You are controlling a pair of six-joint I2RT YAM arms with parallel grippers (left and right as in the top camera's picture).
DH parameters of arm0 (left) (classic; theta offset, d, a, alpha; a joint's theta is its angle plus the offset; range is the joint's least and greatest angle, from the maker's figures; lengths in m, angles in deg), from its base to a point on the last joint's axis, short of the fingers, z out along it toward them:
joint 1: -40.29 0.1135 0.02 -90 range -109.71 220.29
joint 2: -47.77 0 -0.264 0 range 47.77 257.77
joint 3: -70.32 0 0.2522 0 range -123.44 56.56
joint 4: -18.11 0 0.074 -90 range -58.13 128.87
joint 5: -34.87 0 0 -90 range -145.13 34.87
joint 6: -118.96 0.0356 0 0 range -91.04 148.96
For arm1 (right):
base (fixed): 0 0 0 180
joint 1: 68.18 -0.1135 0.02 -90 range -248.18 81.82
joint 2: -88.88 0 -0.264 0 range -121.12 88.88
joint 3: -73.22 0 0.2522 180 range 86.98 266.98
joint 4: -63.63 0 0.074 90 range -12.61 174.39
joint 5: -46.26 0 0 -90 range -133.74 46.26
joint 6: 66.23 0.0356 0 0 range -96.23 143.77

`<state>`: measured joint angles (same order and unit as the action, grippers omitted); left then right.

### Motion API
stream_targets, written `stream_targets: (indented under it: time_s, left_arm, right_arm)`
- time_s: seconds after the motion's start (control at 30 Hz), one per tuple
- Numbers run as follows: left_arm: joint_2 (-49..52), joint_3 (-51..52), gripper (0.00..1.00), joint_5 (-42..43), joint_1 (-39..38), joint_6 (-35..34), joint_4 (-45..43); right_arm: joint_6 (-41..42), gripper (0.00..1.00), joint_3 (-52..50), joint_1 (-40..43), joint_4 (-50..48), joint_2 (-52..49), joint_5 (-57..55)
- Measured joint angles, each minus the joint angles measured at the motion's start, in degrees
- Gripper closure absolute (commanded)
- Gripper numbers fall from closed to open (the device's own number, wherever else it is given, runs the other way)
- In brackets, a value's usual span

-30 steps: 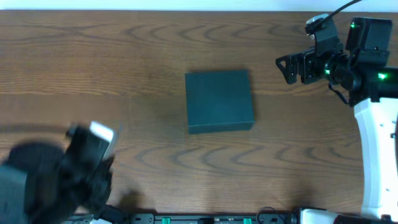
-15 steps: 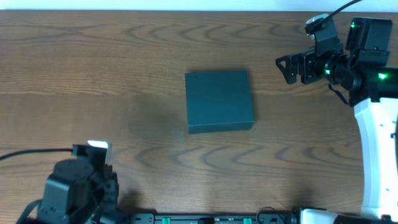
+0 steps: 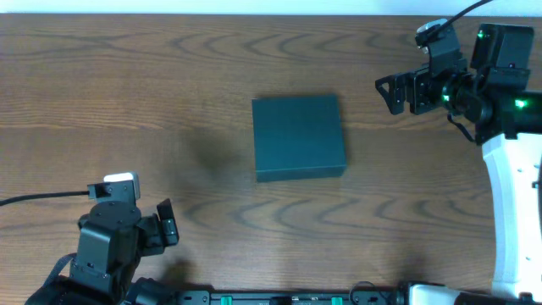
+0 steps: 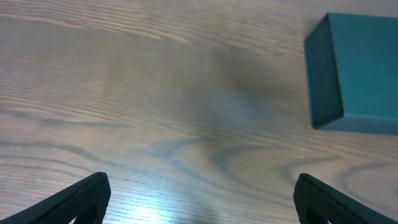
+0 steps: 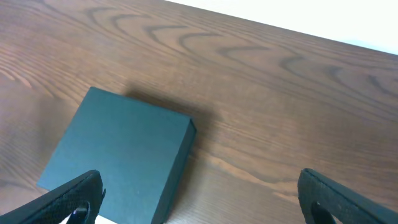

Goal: Pack container

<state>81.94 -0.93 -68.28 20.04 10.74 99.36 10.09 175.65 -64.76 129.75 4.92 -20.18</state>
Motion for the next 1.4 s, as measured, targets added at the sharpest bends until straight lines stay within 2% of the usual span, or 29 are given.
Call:
stream_targets:
  time_s: [0.13, 0.27, 0.43, 0.67, 0.9, 1.2, 1.4]
  left_arm:
    - [-0.13, 1.70, 0.05, -2.10, 0.00, 0.00, -0.96]
    - [-3.26, 7.56, 0.05, -3.54, 1.84, -0.02, -6.01]
    - [-12.44, 17.03, 0.05, -3.58, 8.72, -0.02, -13.44]
    - [-23.15, 28.48, 0.05, -1.62, 15.39, -0.02, -18.16]
    - [-30.58, 38.14, 0.05, -0.52, 16.50, -0.02, -24.22]
    - [-33.29, 47.82, 0.05, -0.22, 16.52, 0.00, -33.88]
    - [-33.48, 47.93, 0.05, 0.79, 16.50, 0.59, -34.73]
  right_arm:
    - [0.00, 0.01, 0.00, 0.00, 0.00, 0.00, 0.00]
    - [0.00, 0.01, 0.00, 0.00, -0.02, 0.00, 0.00]
    - [0.00, 0.01, 0.00, 0.00, 0.02, 0.00, 0.00]
    - [0.00, 0.01, 0.00, 0.00, 0.09, 0.00, -0.04]
    - [0.00, 0.01, 0.00, 0.00, 0.09, 0.00, -0.02]
    - [0.00, 0.01, 0.00, 0.00, 0.07, 0.00, 0.00]
    - [0.00, 0.01, 0.00, 0.00, 0.07, 0.00, -0.02]
